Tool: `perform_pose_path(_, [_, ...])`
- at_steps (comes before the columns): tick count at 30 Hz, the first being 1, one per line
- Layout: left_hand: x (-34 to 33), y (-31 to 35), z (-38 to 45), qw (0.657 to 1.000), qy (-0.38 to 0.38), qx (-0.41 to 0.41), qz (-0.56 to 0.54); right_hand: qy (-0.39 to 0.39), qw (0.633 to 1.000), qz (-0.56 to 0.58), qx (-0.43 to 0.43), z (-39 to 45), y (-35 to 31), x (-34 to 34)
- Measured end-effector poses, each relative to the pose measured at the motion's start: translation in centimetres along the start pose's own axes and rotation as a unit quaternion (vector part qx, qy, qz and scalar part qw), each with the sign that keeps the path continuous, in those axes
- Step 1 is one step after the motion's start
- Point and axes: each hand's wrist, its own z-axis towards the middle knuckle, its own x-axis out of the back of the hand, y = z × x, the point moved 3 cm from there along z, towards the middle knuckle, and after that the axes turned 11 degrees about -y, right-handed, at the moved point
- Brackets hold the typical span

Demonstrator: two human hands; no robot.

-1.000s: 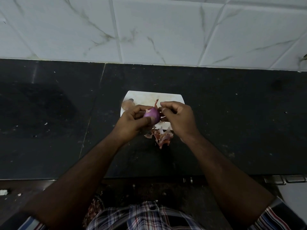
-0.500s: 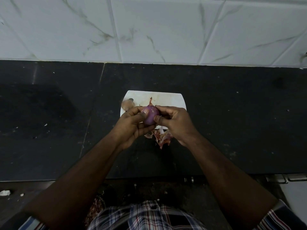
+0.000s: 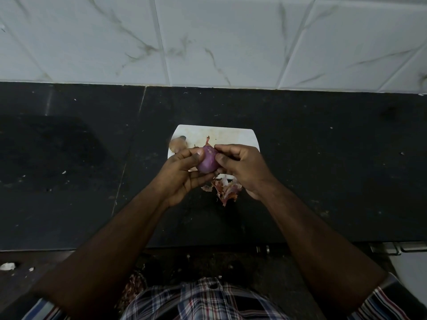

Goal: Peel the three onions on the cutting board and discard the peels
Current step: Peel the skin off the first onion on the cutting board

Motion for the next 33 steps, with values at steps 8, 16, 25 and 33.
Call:
perform_pose_path(8, [0.0,-0.1,0.1,1.000,0.006,0.013,0.015,-0.010,0.991,-0.133,0.017,0.0,-1.0,-0.1])
perform_pose_path(16, [0.4,-0.3,0.3,0.999,0.019,0.007,0.049,0.002,0.979,-0.203,0.024,-0.1,-2.0,-0.7])
perform_pose_path(25, [0.3,-0.2,0.2,0.994,0.008,-0.014,0.104,0.011,0.966,-0.255,0.029,0.2,-2.0,-0.4])
perform_pose_path(33, [0.4,-0.3,0.1,0.996,0.014,0.010,0.084,-0.012,0.996,-0.090,-0.010,0.7,-1.0,0.1])
